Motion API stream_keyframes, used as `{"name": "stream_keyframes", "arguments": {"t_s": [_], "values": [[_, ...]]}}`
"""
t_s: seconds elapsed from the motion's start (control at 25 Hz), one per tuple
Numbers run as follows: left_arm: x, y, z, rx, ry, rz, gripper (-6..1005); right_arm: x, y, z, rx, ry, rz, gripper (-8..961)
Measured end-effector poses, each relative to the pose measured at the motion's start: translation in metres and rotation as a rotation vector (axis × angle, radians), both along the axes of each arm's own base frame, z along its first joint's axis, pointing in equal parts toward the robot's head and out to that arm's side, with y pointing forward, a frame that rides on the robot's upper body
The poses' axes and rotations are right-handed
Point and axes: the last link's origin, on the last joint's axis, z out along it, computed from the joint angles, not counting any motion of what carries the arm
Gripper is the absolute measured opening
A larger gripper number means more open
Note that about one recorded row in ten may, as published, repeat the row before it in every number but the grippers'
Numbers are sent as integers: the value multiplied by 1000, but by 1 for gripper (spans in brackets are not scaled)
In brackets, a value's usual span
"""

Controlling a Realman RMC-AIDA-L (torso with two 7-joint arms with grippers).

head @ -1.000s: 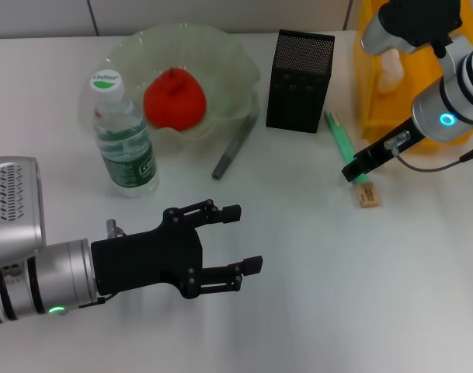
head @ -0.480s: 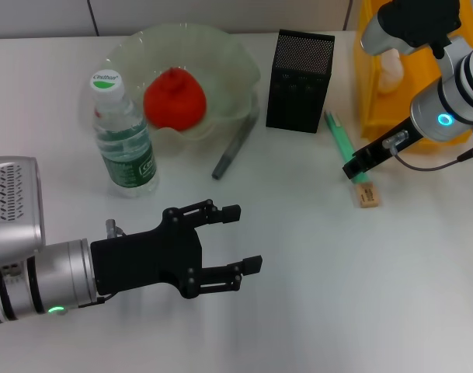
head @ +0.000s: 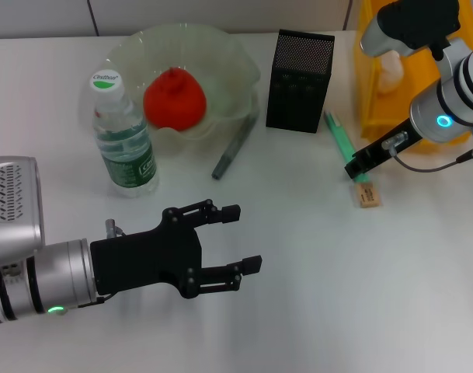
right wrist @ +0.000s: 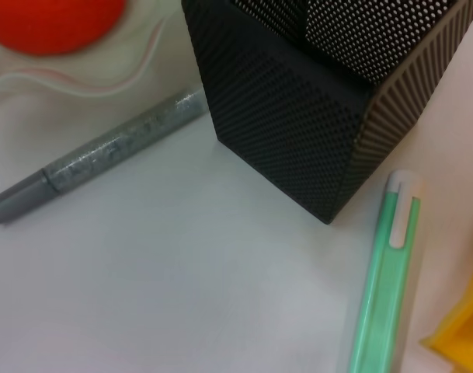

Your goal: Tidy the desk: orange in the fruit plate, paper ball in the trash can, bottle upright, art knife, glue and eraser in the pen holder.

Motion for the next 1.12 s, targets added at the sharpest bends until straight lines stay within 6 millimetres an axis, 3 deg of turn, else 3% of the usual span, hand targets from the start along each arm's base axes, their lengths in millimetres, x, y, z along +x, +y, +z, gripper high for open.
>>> {"name": "stream_keyframes", "arguments": {"t_s": [1.12], "values": [[2,2,1,3,1,-9,799,3,-3,0,-16,-5,-14,186]]}}
